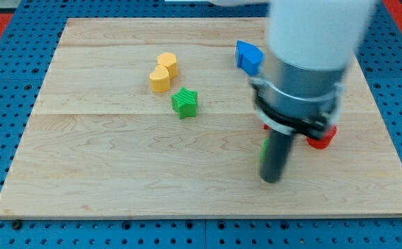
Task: Push the green circle close to the green star
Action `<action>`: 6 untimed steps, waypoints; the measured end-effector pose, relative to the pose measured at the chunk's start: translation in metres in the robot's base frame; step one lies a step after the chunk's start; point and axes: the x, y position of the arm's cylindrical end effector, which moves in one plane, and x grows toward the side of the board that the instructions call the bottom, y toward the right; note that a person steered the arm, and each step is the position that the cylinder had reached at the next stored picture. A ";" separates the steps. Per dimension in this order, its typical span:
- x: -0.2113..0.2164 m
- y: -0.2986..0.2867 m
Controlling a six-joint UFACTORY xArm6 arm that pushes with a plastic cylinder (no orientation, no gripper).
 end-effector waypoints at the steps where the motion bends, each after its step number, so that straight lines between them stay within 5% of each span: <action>1: 0.005 0.044; 6: -0.103 -0.102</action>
